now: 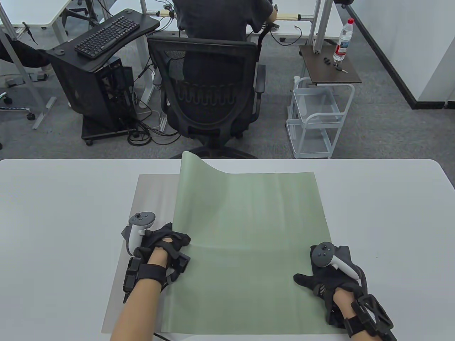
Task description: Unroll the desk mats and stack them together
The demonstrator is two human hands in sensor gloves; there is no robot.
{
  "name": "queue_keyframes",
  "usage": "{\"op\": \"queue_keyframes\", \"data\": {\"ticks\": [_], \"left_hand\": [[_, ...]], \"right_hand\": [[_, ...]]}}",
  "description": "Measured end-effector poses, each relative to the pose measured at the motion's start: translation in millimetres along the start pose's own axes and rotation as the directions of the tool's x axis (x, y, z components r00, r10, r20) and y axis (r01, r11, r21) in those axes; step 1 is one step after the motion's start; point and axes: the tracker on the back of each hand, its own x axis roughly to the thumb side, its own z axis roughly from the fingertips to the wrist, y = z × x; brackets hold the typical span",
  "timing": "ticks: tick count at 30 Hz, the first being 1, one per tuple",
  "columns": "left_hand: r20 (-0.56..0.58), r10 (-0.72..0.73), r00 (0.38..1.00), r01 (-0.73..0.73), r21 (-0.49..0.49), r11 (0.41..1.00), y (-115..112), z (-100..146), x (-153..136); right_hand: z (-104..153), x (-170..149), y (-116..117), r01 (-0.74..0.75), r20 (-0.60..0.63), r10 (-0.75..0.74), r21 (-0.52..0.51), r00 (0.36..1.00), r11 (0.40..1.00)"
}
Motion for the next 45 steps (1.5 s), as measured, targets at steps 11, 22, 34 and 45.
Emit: {"op": "queue_keyframes", "data": {"ticks": [11,22,34,45], "left_hand": [[0.042,0.045,0.998,-0.045,-0.006,0.999,13.6,7.4,-3.9],[-0.002,0.020,1.000,-0.020,0.077,0.997,31.7,6.9,-15.5],[-0.009,0.016,1.000,-0.015,0.050,0.999,32.5,3.6,-16.1],[0.005,0.094,0.996,-0.094,0.059,0.994,48.8,9.7,-23.8]], "right_hand": [[0.1,0.1,0.3,0.000,0.001,0.000,-0.003,1.000,1.000],[0.2,0.2,0.2,0.000,0.000,0.000,-0.004,1.000,1.000],[0.1,-0.1,0.1,-0.002,-0.001,0.002,-0.006,1.000,1.000],[0.1,-0.1,0.1,-0.001,0.000,0.001,-0.008,1.000,1.000]]}}
